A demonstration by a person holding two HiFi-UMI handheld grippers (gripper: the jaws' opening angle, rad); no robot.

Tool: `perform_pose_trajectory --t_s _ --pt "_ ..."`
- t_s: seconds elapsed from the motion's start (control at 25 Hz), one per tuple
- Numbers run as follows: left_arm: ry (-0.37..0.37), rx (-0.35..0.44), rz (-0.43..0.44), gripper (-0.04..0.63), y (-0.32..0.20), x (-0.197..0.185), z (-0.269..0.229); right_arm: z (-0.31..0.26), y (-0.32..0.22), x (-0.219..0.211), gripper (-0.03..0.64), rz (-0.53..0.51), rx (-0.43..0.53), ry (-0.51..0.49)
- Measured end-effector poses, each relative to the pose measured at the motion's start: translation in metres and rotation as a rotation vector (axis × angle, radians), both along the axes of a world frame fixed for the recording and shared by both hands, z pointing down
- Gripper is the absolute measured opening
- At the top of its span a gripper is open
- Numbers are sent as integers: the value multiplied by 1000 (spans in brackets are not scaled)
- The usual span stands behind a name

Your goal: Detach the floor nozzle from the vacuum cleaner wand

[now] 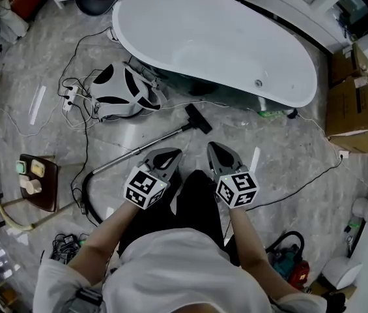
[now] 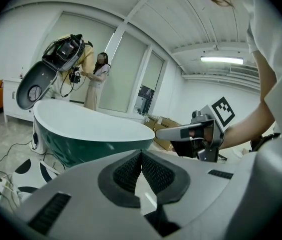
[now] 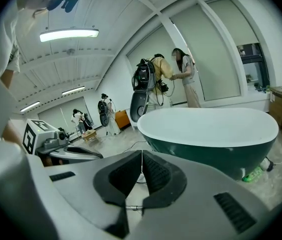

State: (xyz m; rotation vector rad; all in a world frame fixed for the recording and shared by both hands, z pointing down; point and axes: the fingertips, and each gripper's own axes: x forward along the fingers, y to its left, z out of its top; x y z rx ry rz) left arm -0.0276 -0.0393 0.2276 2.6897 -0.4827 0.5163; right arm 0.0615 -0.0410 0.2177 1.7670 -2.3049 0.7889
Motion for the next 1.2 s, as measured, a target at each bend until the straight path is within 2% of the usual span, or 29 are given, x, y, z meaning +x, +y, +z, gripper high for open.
perform_pose_trajectory --t_s 0.32,0.64,0.84,1.08,1.2 --pt "-25 9 -12 8 -6 29 4 5 -6 16 14 -100 -44 22" --pt "-45 -5 -73 8 -16 38 26 28 -19 35 14 -170 -73 21" --pt "-70 1 -91 8 -22 34 46 48 -31 34 14 -204 -70 15" --pt "-126 -26 -117 8 -29 16 94 79 -45 22 14 -266 -59 2" --pt "-134 -9 -141 8 -39 11 114 104 -55 21 14 -274 -58 10"
